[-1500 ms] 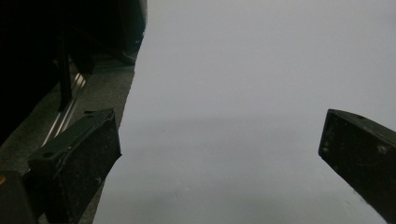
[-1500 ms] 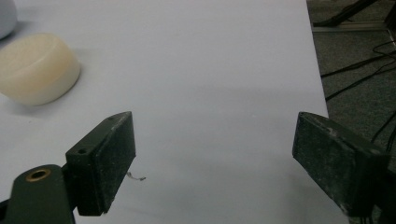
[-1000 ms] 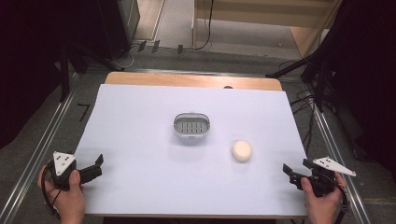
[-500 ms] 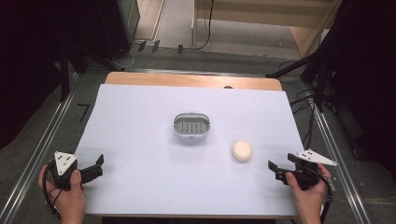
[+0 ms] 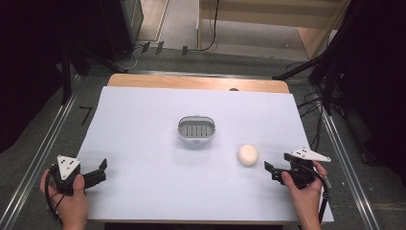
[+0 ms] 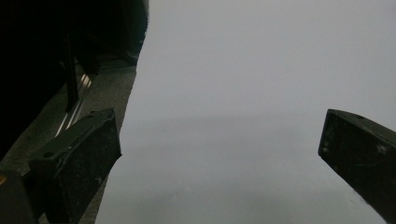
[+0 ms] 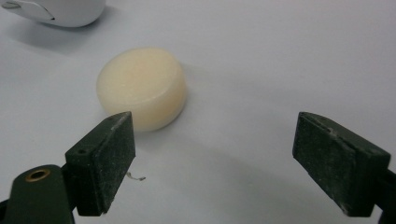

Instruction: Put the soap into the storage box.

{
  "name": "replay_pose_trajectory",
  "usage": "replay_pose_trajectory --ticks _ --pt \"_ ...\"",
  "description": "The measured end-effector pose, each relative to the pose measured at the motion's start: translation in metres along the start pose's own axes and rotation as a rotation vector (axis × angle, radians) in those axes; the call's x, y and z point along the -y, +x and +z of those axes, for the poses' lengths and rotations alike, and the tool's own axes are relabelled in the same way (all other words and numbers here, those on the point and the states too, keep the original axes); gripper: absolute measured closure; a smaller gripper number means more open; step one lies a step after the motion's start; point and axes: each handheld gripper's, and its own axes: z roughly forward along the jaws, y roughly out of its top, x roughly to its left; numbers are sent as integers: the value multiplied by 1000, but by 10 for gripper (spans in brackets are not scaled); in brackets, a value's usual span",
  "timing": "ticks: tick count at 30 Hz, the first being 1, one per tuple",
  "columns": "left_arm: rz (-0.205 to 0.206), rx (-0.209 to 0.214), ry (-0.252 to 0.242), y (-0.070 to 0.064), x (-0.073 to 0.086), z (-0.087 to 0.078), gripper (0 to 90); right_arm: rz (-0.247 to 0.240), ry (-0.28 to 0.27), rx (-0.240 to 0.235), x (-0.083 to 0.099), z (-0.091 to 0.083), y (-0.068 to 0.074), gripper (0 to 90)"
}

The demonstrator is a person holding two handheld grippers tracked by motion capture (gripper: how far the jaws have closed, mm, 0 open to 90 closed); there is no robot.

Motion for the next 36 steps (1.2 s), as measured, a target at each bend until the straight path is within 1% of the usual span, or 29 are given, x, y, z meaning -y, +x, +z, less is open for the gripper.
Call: replay_pose_trajectory --ticks 4,5,7,8,12,15,23,26,30,34,36 --pt "1 1 1 0 0 0 0 -12 2 -15 -4 4 5 135" --pt "0 1 -1 0 0 0 0 -16 2 -21 -6 8 8 135" --pt "3 2 -1 0 0 0 0 -18 1 -24 -6 10 9 135" --pt "2 2 -1 0 0 0 0 -21 5 -26 -8 13 13 135" --pt "2 3 -1 0 0 0 0 -31 11 -43 -10 20 19 135" --pt "6 3 0 0 0 0 0 -37 18 -42 -11 25 24 135" --pt "9 3 4 0 0 0 0 -42 43 -43 -10 37 30 136" --pt "9 3 3 0 0 0 0 -42 44 -58 -11 40 31 144" --pt "8 4 4 0 0 0 0 -40 57 -57 -11 46 35 149" --pt "9 4 5 0 0 0 0 -46 57 -58 -11 50 37 155" --pt "12 5 5 0 0 0 0 -47 53 -57 -11 51 38 180"
